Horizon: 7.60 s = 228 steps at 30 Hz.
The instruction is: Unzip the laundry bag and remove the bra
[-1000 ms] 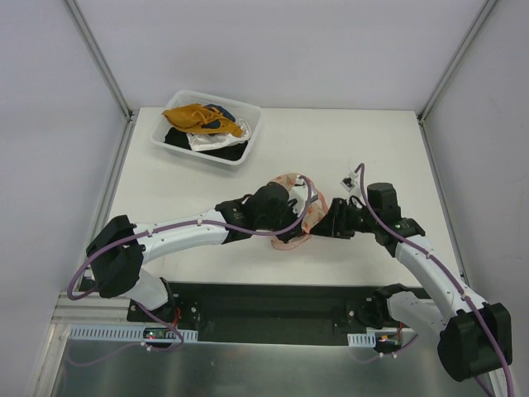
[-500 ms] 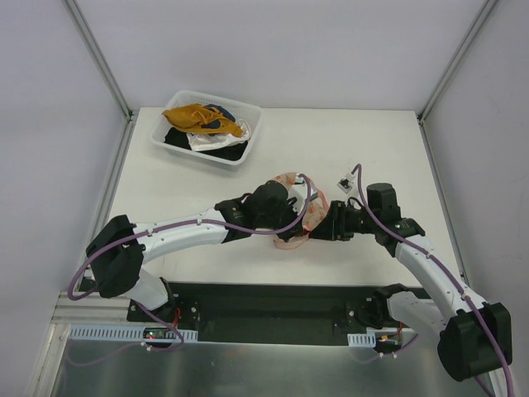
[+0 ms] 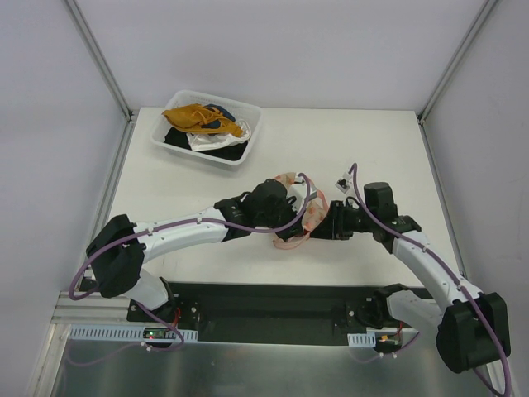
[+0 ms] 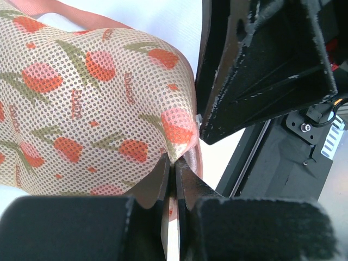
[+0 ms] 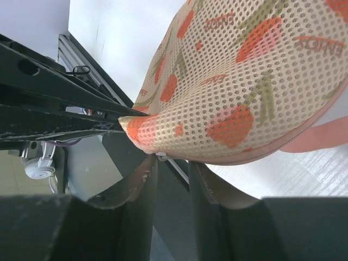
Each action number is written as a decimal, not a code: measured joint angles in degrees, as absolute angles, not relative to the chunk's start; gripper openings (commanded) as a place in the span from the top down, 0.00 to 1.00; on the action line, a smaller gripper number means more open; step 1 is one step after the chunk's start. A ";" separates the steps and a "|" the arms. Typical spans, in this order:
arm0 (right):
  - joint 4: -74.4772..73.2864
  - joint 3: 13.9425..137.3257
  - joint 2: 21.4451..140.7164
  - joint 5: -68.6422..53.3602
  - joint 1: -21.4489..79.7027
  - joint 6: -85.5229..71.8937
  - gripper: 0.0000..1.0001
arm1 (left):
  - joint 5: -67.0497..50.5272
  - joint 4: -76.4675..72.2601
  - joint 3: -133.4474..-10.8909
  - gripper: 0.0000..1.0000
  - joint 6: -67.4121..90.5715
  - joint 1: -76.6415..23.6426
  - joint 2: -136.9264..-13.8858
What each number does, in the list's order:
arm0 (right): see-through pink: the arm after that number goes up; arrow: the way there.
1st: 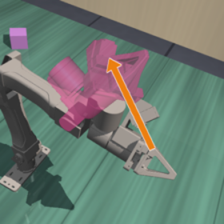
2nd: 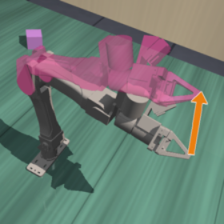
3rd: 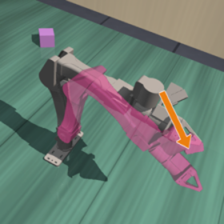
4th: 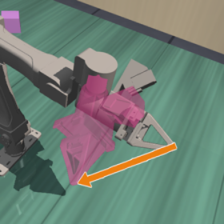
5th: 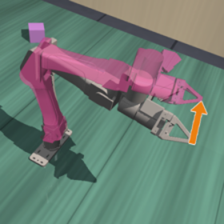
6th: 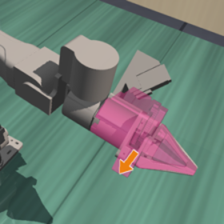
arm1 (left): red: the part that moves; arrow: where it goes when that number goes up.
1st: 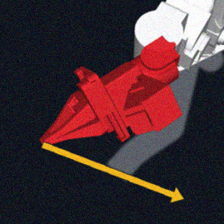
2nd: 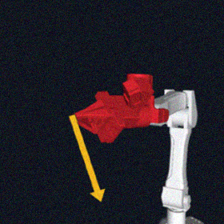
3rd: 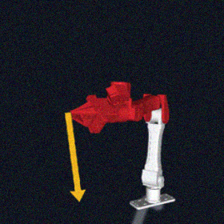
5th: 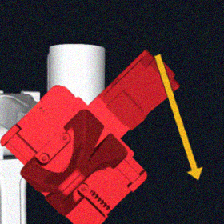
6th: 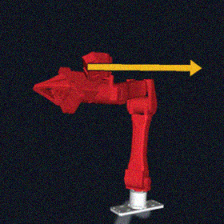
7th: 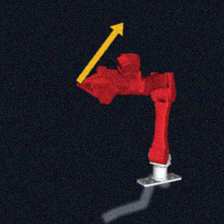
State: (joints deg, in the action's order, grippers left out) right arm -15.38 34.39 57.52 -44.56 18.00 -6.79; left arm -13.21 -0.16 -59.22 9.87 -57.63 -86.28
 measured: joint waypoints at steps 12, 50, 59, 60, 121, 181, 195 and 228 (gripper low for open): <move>-15.20 34.63 58.96 -44.53 18.00 -6.79 0.86 | -13.65 -0.21 -59.61 1.00 9.87 -57.63 -87.55; -22.59 43.79 64.93 -30.68 13.47 -3.60 0.99 | -16.19 -1.13 -53.41 1.00 8.99 -55.75 -81.14; -21.39 44.97 70.08 -27.99 13.52 -4.01 0.99 | -16.23 -0.86 -52.99 0.78 8.29 -55.75 -80.97; -21.43 44.91 69.54 -27.79 13.54 -4.03 0.99 | -16.19 -0.75 -53.01 0.53 8.08 -55.75 -80.97; -30.02 44.16 57.08 -16.91 14.20 -11.51 0.99 | 8.01 2.66 -59.48 1.00 9.17 -70.00 -82.11; -30.85 46.26 52.42 -16.53 10.87 -10.41 0.99 | 0.05 4.73 -83.55 0.32 7.77 -63.31 -101.86; -31.59 46.76 52.21 -15.86 10.87 -10.44 0.99 | -5.74 2.83 -84.51 0.37 10.02 -62.94 -103.83; -24.56 52.82 67.59 -27.51 -0.40 -11.92 0.99 | -2.70 -3.03 -67.40 1.00 7.84 -61.39 -87.57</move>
